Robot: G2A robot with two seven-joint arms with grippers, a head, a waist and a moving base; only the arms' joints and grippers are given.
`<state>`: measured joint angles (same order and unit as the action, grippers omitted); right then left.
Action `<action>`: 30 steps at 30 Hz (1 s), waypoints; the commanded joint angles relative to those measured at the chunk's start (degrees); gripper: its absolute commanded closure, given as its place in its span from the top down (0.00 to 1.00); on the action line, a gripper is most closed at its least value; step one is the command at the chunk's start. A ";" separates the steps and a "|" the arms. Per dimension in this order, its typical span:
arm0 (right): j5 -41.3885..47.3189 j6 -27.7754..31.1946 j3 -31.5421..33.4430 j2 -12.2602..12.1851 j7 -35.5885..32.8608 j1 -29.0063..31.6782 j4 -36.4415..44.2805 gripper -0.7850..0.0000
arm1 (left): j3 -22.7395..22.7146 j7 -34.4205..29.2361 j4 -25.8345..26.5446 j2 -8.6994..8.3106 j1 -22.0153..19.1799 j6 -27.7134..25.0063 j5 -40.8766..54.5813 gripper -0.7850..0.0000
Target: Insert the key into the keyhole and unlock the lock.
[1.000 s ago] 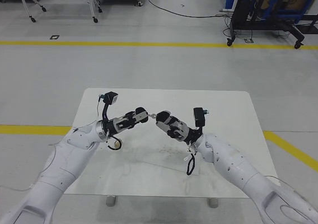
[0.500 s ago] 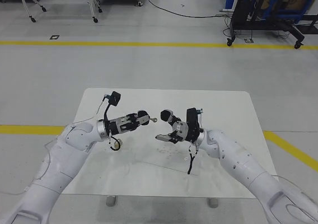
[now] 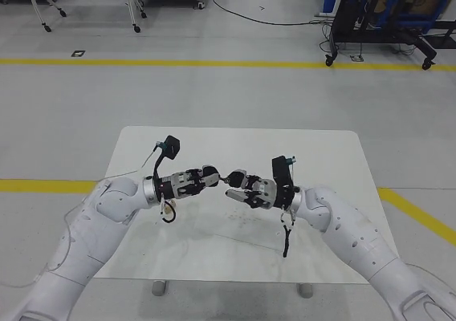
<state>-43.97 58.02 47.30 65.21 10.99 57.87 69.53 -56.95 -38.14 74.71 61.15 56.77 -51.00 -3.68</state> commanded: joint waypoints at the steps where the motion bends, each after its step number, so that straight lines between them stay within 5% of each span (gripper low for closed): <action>1: 2.10 -0.02 -0.12 -0.08 -1.89 -0.20 0.08 0.42 | 0.00 0.36 0.23 0.01 0.14 -0.13 -0.35 0.00; 11: 8.31 -0.02 -1.75 -0.16 -7.24 -1.36 -0.31 0.31 | 0.48 0.64 0.59 0.10 -0.02 -0.32 -1.17 0.00; 19: 13.72 -0.02 -3.28 0.00 -8.57 -1.96 -1.89 0.42 | 0.33 1.31 0.41 0.04 0.21 -2.39 0.05 0.00; 30: 19.83 -0.02 -6.86 -0.14 -9.18 -3.28 -2.85 0.21 | 0.33 2.08 0.32 0.00 0.40 -3.69 0.52 0.00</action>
<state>-24.56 58.00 40.77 65.07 1.76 54.76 66.79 -56.63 -36.13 75.04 61.15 57.16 -54.65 -3.17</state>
